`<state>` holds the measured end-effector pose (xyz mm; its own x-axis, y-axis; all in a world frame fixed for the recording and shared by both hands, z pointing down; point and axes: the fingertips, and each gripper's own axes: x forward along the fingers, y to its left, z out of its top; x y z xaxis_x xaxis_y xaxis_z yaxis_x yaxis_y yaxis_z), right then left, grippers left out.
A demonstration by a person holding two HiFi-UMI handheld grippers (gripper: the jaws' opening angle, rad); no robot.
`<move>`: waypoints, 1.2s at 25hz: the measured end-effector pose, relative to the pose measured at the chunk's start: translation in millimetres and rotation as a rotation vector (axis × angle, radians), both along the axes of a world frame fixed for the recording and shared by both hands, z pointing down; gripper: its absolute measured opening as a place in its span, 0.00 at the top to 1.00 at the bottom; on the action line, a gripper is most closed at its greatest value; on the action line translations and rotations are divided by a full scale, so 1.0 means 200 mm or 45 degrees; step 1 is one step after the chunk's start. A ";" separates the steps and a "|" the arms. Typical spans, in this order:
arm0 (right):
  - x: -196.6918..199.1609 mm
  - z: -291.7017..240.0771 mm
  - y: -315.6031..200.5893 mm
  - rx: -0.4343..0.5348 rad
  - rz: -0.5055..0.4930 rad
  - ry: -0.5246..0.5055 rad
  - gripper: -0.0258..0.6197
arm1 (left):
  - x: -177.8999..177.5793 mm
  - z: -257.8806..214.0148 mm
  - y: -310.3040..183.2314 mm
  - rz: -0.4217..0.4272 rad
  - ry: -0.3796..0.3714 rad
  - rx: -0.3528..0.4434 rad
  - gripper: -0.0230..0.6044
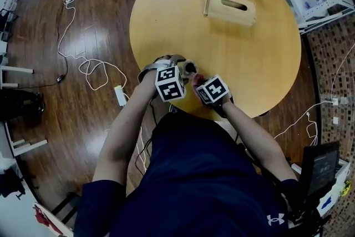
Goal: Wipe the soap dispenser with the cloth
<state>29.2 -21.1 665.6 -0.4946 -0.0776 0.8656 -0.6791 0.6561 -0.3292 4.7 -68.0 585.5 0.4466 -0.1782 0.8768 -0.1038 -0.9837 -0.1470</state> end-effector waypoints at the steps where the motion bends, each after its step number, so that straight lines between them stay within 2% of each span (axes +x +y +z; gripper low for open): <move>1: 0.00 0.02 0.01 -0.014 0.007 -0.002 0.83 | -0.01 0.00 0.01 -0.070 -0.012 -0.019 0.41; 2: 0.01 0.02 0.01 -0.022 0.025 -0.010 0.82 | -0.01 0.00 0.01 -0.183 0.004 -0.046 0.36; 4: 0.03 -0.06 0.00 0.008 0.081 -0.030 0.82 | 0.00 -0.02 0.01 -0.443 0.093 -0.103 0.36; 6: 0.05 -0.21 -0.04 0.086 0.127 -0.080 0.82 | 0.02 -0.03 0.01 -0.582 0.148 -0.113 0.36; 8: 0.07 -0.35 -0.08 0.177 0.133 -0.118 0.82 | 0.03 -0.01 0.00 -0.587 0.147 -0.074 0.38; 9: 0.07 -0.41 -0.10 0.223 0.125 -0.112 0.82 | 0.02 0.00 -0.01 -0.552 0.133 -0.046 0.44; 12: 0.07 -0.46 -0.12 0.308 0.045 -0.055 0.82 | 0.01 0.01 -0.02 -0.359 0.089 0.001 0.47; 13: 0.06 -0.43 -0.12 0.301 0.018 -0.037 0.82 | 0.01 0.02 -0.02 -0.291 0.076 -0.001 0.47; 15: 0.05 -0.31 -0.09 0.214 0.003 -0.021 0.82 | 0.01 0.02 -0.02 -0.189 0.053 -0.024 0.47; 17: 0.05 -0.14 -0.06 0.078 0.035 -0.021 0.82 | 0.01 0.03 -0.03 -0.157 0.035 -0.065 0.46; 19: 0.06 -0.02 -0.04 -0.008 0.058 -0.001 0.82 | 0.02 0.04 -0.02 -0.209 0.027 -0.103 0.44; 20: 0.06 0.01 -0.03 -0.018 0.057 0.008 0.82 | 0.02 0.03 -0.02 -0.277 0.033 -0.105 0.42; 23: 0.06 -0.04 -0.01 0.002 0.069 -0.030 0.82 | 0.00 -0.02 -0.03 -0.562 0.052 -0.053 0.43; 25: 0.06 -0.16 -0.03 0.052 0.103 -0.071 0.82 | 0.01 -0.03 -0.03 -0.655 0.053 -0.021 0.46; 27: 0.05 -0.29 -0.05 0.120 0.092 -0.124 0.82 | 0.03 -0.01 -0.04 -0.654 0.057 -0.002 0.48; 30: 0.04 -0.43 -0.07 0.209 0.044 -0.156 0.82 | 0.03 0.00 -0.05 -0.558 0.069 0.007 0.49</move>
<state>37.4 -34.4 579.4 -0.5902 -0.2315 0.7733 -0.6635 0.6848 -0.3014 10.8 -78.7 586.3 0.3734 -0.3652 0.8527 -0.5184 -0.8445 -0.1347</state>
